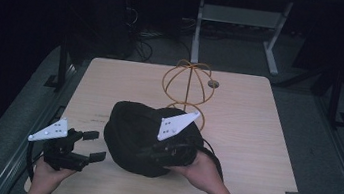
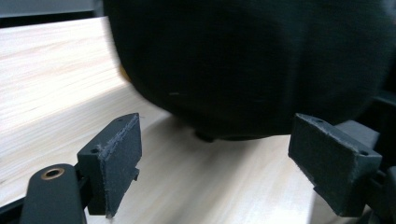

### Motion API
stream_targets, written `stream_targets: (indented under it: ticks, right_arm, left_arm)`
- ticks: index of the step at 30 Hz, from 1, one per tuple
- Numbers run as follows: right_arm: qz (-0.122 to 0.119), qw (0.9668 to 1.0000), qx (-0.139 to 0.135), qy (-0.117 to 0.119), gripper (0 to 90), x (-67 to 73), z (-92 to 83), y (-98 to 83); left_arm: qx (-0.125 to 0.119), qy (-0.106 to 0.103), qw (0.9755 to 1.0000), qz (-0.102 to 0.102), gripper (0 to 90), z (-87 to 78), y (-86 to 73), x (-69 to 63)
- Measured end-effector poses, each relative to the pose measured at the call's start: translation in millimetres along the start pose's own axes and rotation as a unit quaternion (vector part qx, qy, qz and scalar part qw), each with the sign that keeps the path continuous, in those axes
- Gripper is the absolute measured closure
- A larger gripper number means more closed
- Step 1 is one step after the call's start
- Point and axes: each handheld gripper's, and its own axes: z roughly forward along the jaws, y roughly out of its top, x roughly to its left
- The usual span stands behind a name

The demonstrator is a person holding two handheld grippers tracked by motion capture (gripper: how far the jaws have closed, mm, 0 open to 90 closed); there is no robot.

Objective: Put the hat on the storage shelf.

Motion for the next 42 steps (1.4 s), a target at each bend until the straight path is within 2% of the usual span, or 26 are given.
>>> stream_targets:
  ticks: [1,2,3,5,7,11,13,17,19,20,23,27,30,34,36,40,42]
  right_arm:
    - [0.0,1.0,0.0,0.0,83.1,0.0,0.0,0.0]
    - [0.001,1.0,0.0,0.005,83.1,0.0,1.4,3.5]
    - [0.001,1.0,-0.002,0.008,83.1,-0.1,2.3,4.6]
    - [-0.001,0.9999,-0.003,0.011,83.0,-0.9,3.6,5.9]
    - [-0.003,0.9998,-0.002,0.021,83.1,-0.4,8.1,10.6]
    - [-0.013,0.9994,0.005,0.033,83.1,1.3,12.4,16.7]
    - [-0.015,0.9992,0.007,0.036,83.2,2.1,14.0,19.3]
    - [-0.024,0.9988,0.007,0.042,83.2,1.9,16.8,23.6]
    - [-0.025,0.9988,0.008,0.041,83.3,1.2,18.2,24.9]
    - [-0.025,0.9987,0.009,0.043,83.3,0.9,18.3,25.4]
    - [-0.024,0.9985,0.0,0.05,83.5,0.4,18.4,26.9]
    - [-0.027,0.9982,-0.004,0.053,83.5,0.1,18.8,28.1]
    - [-0.02,0.9983,-0.01,0.053,83.5,-1.3,16.2,27.4]
    - [-0.013,0.9981,-0.028,0.053,83.3,-3.4,8.9,25.6]
    - [-0.01,0.998,-0.037,0.051,83.0,-4.9,4.0,22.9]
    - [-0.001,0.9977,-0.049,0.047,81.5,-8.1,-1.4,19.6]
    - [0.011,0.9973,-0.059,0.043,79.2,-13.0,-7.9,15.9]
  left_arm:
    - [0.0,0.0,1.0,0.0,16.5,0.0,0.0,0.0]
    - [-0.007,-0.016,0.9998,0.01,16.4,-1.7,3.7,-4.0]
    - [-0.011,-0.023,0.9996,0.013,16.4,-2.3,6.0,-5.8]
    - [-0.014,-0.028,0.9994,0.016,16.0,-2.6,8.3,-7.6]
    - [-0.015,-0.025,0.9992,0.028,15.2,-3.1,14.3,-9.9]
    - [-0.016,-0.025,0.9993,0.022,15.5,-3.1,17.6,-7.8]
    - [-0.02,-0.036,0.999,0.017,17.0,-2.1,19.0,-6.1]
    - [-0.015,-0.041,0.9989,0.017,29.9,0.1,20.3,-4.0]
    - [-0.013,-0.041,0.9989,0.018,39.2,0.7,20.6,-3.3]
    - [-0.01,-0.048,0.9986,0.019,45.8,2.6,20.7,-2.7]
    - [-0.005,-0.049,0.9984,0.027,60.1,7.4,22.7,-4.0]
    - [-0.004,-0.047,0.9983,0.034,72.8,10.8,27.3,-4.8]
    - [-0.003,-0.043,0.9982,0.041,84.1,10.4,29.0,-5.3]
    - [-0.011,-0.043,0.9983,0.037,87.3,8.4,33.7,-6.2]
    - [-0.003,-0.033,0.9983,0.047,87.7,6.5,40.7,-8.4]
    - [0.003,-0.028,0.9984,0.049,87.9,2.7,48.9,-9.4]
    - [0.005,-0.023,0.9982,0.055,87.9,-1.4,57.2,-10.0]
